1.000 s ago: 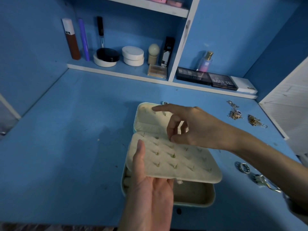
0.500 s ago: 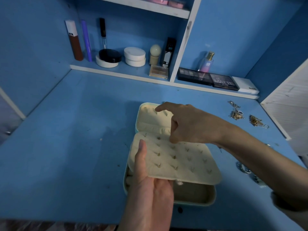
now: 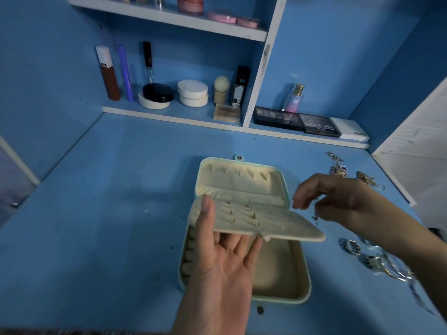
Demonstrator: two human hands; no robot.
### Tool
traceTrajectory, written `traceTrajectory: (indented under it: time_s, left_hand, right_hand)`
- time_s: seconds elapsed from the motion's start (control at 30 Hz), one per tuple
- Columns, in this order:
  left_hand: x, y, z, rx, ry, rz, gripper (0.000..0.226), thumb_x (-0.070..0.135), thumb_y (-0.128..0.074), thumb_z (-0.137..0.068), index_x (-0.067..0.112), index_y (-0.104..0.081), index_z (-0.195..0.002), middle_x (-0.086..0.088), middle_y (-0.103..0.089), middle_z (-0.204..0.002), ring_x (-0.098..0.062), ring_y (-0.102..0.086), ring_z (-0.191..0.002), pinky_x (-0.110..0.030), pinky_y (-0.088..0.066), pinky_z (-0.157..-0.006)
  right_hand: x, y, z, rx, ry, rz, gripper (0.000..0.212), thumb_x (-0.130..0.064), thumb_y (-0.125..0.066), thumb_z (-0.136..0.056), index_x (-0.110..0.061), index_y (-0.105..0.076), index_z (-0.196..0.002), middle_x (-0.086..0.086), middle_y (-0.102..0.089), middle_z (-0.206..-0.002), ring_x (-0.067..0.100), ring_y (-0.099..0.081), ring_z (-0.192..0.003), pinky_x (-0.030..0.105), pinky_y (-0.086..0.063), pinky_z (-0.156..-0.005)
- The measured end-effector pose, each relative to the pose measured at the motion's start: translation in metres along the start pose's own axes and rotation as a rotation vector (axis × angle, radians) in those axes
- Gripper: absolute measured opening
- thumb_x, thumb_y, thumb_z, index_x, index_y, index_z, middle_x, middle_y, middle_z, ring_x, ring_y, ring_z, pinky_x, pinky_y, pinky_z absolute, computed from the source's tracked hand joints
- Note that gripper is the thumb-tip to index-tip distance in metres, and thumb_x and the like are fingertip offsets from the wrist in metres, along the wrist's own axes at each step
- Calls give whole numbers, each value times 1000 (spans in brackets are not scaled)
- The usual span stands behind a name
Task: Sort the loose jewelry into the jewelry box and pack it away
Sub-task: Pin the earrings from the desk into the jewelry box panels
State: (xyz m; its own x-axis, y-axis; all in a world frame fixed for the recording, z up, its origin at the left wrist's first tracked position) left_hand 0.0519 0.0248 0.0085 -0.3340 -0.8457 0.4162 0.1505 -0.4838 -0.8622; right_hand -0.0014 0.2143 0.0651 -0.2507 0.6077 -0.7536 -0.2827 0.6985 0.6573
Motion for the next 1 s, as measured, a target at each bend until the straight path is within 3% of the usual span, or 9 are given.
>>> traceTrajectory:
  time_s: [0.17, 0.3, 0.47, 0.6, 0.67, 0.73, 0.83, 0.9, 1.0]
  left_hand:
    - [3, -8, -1, 58, -1, -35, 124, 58, -89, -15, 26, -57, -130, -1, -69, -117, -10, -65, -107, -33, -39, -99]
    - [3, -11, -2, 118, 0, -11, 140, 55, -91, -9, 27, -47, -139, -6, -66, -122, -13, -59, -117, -34, -41, -98]
    - [0, -8, -3, 111, 5, 48, 138, 49, -93, -11, 26, -48, -139, -8, -65, -124, -16, -58, -118, -37, -43, -98]
    - [3, 3, -4, 110, -84, -115, 93, 27, -93, -33, 14, -61, -120, -13, -71, -108, -25, -70, -97, -37, -56, -77]
    - [16, 1, -2, 115, -251, -368, 53, 14, -82, -51, 18, -68, -103, -5, -73, -100, -16, -72, -85, -24, -55, -61]
    - [35, -3, -3, 120, -459, -665, 31, 9, -74, -69, 25, -68, -95, 7, -72, -100, -3, -66, -79, -17, -50, -63]
    - [66, 5, -25, 170, -660, -1004, 33, 7, -58, -90, 35, -61, -107, 17, -61, -110, 6, -56, -82, -7, -43, -68]
    - [79, 12, -49, 183, -650, -1172, 32, 13, -52, -95, 36, -56, -116, 17, -56, -116, 3, -54, -85, -11, -40, -73]
    - [82, 22, -72, 121, -597, -1233, 21, 19, -48, -98, 30, -62, -110, 16, -62, -91, 3, -52, -70, -23, -39, -72]
  right_hand:
    - [2, 0, 7, -17, 9, -18, 35, 7, -68, -77, -27, -67, -85, -8, -69, -87, 13, -64, -88, 25, -50, -75]
    - [-1, 2, 3, 70, -11, -124, 29, 6, -66, -78, -23, -68, -79, -3, -69, -79, 10, -62, -76, 23, -50, -69]
    - [1, 3, -3, 122, -29, -164, 18, 7, -64, -79, -11, -68, -83, 4, -71, -83, 16, -65, -78, 29, -52, -72]
    - [7, 2, -9, 192, -60, -215, 15, 9, -63, -79, -5, -64, -86, 3, -71, -80, 12, -64, -74, 17, -50, -66]
    - [12, 0, -13, 234, -75, -223, 16, 8, -63, -80, -6, -64, -87, 9, -71, -82, 18, -64, -75, 22, -49, -65]
    - [16, -2, -17, 277, -87, -235, 16, 8, -61, -81, -6, -64, -90, 11, -70, -81, 21, -64, -74, 23, -48, -64]
    - [21, -6, -21, 323, -103, -261, 20, 8, -60, -83, -10, -65, -92, 6, -69, -74, 18, -63, -69, 20, -48, -61]
    - [24, -6, -24, 331, -124, -271, 25, 8, -59, -84, -13, -66, -95, 4, -69, -73, 12, -62, -65, 19, -49, -59]
    - [26, -5, -24, 311, -168, -298, 29, 6, -58, -85, -12, -65, -108, 10, -70, -83, 9, -62, -64, 18, -50, -60]
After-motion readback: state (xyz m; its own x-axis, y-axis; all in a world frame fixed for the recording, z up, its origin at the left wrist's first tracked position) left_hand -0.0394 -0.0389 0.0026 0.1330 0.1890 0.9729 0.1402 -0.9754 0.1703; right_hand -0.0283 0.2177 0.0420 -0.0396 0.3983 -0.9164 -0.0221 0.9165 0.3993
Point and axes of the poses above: each hand's wrist, its own z-axis away from the middle knuckle, its own y-axis out of the back of the hand, x = y × z, the point moved 2 cm from there along -z, towards the middle knuckle
